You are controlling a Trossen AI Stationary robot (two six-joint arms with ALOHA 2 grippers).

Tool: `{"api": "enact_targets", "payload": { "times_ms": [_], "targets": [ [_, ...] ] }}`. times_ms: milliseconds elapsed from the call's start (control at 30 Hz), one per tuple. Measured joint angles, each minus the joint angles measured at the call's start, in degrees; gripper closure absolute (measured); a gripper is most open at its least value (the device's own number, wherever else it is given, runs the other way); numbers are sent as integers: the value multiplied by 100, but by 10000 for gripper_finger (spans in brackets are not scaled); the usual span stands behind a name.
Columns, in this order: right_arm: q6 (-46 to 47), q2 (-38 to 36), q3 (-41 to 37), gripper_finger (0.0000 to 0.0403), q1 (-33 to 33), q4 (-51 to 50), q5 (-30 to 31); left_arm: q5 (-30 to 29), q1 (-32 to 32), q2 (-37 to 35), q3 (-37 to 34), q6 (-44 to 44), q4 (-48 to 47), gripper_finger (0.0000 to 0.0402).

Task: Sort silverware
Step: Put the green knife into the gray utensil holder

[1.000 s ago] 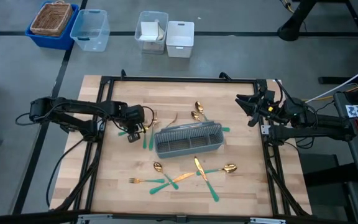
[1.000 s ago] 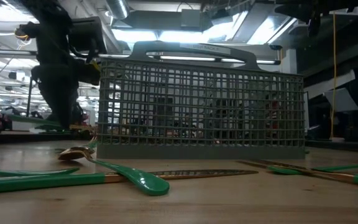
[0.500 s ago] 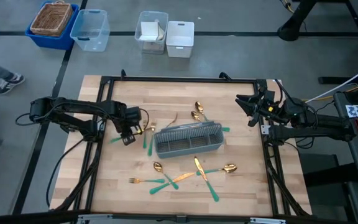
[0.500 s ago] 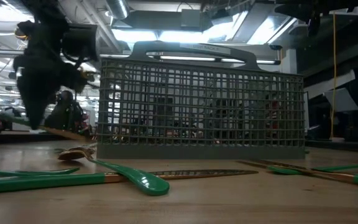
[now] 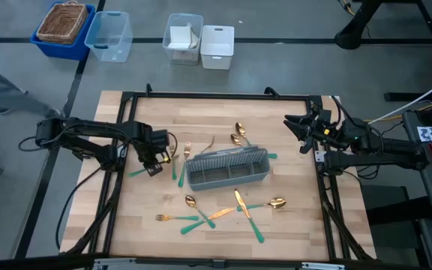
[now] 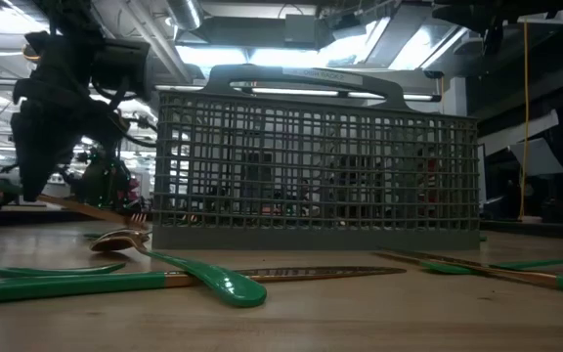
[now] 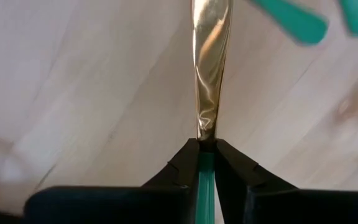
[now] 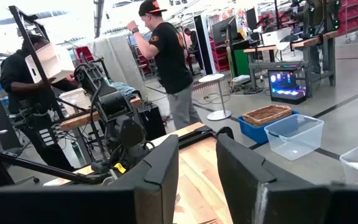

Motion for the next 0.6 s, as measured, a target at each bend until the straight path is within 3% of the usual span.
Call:
{"api": "enact_targets", "payload": {
  "times_ms": [233, 600],
  "targets": [
    [-2, -2, 0, 292, 0, -1, 0, -80, 2, -381, 0, -324, 482, 368],
    [-4, -2, 0, 292, -1, 0, 0, -264, 246, -1603, -2, -1077, 978, 373]
  ]
}}
